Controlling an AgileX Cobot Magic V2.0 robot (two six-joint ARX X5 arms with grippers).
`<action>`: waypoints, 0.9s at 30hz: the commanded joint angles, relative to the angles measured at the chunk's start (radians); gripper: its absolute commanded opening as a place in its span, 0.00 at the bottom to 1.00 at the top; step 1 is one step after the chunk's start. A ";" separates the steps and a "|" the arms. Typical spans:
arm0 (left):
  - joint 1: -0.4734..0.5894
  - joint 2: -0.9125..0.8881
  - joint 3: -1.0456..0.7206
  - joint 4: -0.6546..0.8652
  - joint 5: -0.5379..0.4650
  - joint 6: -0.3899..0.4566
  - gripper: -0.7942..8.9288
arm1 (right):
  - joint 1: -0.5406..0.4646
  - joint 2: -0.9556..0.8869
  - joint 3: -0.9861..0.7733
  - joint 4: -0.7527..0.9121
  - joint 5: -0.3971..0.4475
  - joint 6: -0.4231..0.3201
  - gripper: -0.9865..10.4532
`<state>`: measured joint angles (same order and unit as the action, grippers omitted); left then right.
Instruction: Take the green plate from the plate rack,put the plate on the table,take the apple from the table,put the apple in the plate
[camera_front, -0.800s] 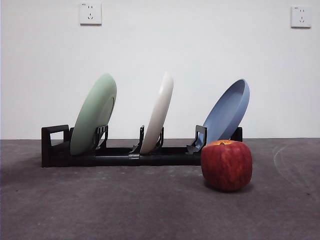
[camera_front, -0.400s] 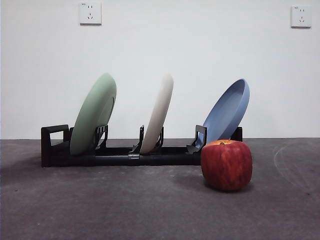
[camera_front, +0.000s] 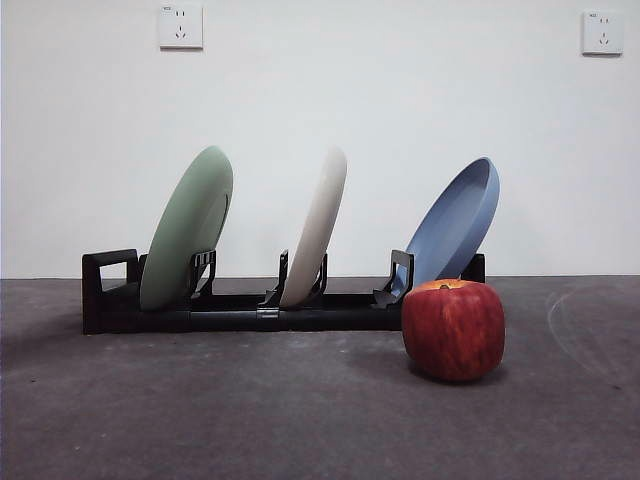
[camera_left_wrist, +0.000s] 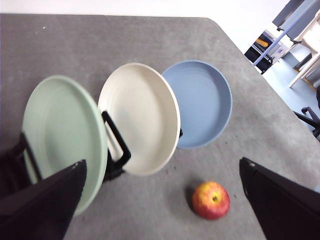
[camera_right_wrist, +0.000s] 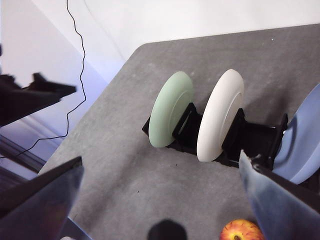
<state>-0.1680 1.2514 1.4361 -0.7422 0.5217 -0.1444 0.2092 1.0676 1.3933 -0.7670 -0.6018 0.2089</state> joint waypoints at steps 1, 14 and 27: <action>-0.021 0.050 0.026 0.071 -0.008 -0.015 0.67 | 0.013 0.011 0.005 0.002 0.004 -0.011 0.55; -0.081 0.431 0.425 -0.058 -0.117 0.032 0.52 | 0.016 0.023 0.005 -0.006 0.026 -0.011 0.55; -0.089 0.623 0.473 -0.248 -0.286 0.112 0.52 | 0.016 0.023 0.006 -0.025 0.027 -0.011 0.55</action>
<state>-0.2531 1.8626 1.9095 -0.9909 0.2379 -0.0483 0.2234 1.0893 1.3933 -0.7929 -0.5755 0.2089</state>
